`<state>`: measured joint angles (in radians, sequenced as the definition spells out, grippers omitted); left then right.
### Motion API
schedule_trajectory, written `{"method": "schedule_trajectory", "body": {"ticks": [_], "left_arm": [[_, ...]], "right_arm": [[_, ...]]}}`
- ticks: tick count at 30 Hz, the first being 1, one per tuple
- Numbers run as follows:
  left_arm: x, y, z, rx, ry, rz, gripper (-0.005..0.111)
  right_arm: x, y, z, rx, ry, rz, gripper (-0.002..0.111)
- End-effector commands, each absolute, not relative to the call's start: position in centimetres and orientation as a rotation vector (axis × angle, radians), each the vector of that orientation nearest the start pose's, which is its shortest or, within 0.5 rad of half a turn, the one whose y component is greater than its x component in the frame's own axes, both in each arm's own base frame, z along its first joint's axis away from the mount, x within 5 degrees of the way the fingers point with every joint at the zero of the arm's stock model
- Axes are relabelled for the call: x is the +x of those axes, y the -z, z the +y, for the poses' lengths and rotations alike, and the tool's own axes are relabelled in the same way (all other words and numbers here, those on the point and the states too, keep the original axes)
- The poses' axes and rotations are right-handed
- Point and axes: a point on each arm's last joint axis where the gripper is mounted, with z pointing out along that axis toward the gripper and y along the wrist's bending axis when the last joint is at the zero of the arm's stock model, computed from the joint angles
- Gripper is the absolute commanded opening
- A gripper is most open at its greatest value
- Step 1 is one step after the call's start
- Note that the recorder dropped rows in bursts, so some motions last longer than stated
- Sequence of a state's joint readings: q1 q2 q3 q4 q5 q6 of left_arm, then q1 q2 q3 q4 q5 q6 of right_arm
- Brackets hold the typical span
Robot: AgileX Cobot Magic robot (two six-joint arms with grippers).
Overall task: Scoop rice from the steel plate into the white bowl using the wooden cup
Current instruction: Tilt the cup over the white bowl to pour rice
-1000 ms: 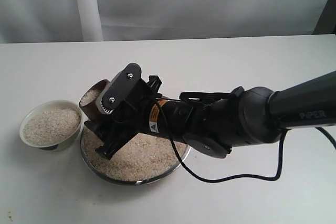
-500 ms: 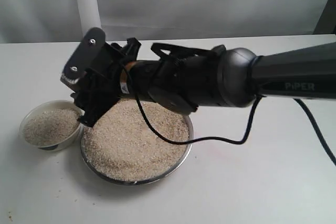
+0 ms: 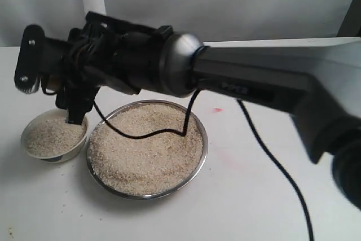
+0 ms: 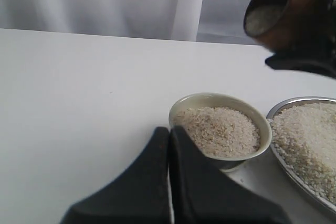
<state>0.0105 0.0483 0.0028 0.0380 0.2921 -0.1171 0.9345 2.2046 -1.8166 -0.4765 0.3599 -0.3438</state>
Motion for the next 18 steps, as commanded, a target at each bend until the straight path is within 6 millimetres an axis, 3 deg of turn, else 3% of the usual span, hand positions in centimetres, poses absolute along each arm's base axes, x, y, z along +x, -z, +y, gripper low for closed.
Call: {"method": "schedule_trajectory", "body": {"ticks": [1, 5, 18], "left_arm": [[5.8, -18.5, 0.2, -0.100, 0.047, 1.816, 0.000], [5.8, -18.5, 0.2, -0.100, 0.047, 1.816, 0.000], [5.8, -18.5, 0.2, -0.100, 0.047, 1.816, 0.000]], "right_arm": [[31.7, -20.4, 41.9, -1.739, 0.186, 1.372, 0.000], [31.7, -19.2, 42.2, -1.802, 0.241, 1.319, 0.000], [31.9, -18.6, 42.2, -1.923, 0.354, 1.163, 0.000]]}}
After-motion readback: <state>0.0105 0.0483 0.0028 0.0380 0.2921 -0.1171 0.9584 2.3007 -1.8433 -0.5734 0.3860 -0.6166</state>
